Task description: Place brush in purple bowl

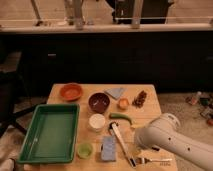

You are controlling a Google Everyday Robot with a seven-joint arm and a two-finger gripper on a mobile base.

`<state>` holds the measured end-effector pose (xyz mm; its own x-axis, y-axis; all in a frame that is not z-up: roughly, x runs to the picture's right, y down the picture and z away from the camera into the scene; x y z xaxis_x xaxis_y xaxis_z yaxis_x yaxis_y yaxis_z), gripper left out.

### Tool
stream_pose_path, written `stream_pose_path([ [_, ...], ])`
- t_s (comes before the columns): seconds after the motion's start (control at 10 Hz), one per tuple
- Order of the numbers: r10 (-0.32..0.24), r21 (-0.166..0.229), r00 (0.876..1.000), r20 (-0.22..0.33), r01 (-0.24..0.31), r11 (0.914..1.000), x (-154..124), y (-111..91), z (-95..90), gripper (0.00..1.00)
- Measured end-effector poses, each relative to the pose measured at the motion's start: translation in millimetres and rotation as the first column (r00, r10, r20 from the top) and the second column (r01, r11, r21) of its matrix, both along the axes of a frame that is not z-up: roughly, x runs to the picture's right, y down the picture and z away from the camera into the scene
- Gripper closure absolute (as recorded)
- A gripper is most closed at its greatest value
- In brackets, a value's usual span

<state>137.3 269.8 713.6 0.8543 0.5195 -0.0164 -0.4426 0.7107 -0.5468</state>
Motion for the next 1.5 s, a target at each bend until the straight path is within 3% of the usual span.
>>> stream_pose_path([
  [0.7,-0.029,-0.002,1.0,0.006,0.029,0.9996,-26,20,28.8,0.2],
  [1.2,-0.081,-0.072,0.997,-0.018,0.08,0.9942,-40,49,66.5,0.2],
  [1.4,-0.108,-0.094,0.994,-0.024,0.105,0.99,-45,51,74.5,0.28],
  [1.5,-0.111,-0.099,0.993,-0.026,0.108,0.9892,-45,51,76.2,0.4],
])
